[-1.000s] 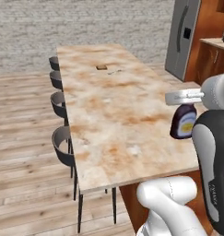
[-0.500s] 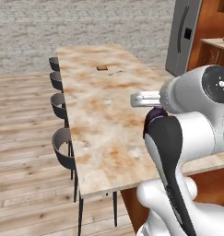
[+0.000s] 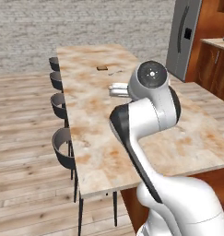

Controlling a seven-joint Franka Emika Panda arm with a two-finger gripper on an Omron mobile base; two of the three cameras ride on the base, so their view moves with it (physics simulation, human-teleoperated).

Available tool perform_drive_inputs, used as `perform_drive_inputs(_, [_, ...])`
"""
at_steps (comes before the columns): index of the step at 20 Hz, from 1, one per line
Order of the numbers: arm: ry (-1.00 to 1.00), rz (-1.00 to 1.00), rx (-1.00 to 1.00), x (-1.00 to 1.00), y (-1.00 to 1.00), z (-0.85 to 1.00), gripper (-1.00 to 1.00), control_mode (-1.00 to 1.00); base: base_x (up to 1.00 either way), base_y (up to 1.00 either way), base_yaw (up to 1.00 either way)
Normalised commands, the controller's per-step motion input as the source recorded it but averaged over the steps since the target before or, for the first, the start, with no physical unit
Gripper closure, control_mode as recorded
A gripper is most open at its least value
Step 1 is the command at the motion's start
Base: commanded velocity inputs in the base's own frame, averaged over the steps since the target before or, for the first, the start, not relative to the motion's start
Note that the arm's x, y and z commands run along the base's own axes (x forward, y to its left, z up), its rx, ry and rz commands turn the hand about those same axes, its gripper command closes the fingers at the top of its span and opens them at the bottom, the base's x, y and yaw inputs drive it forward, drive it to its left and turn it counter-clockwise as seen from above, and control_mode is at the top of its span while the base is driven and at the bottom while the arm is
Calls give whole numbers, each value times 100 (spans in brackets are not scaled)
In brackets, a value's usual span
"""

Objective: Move the condiment bottle and condiment bottle from the cabinet to the dining counter.

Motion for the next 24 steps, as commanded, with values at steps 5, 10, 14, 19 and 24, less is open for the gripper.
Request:
perform_drive_inputs(5, [16,-1,2,100,-13,-17,100,-100,0,0,0])
perform_drive_inputs(10, [1,11,0,100,-24,-46,100,-100,0,0,0])
perform_drive_inputs(14, [-3,14,0,95,-6,-68,100,-100,0,0,0])
perform_drive_inputs(19, [-17,17,0,43,0,-72,100,-100,0,0,0])
perform_drive_inputs(24, [-17,14,1,61,0,-47,100,-100,0,0,0])
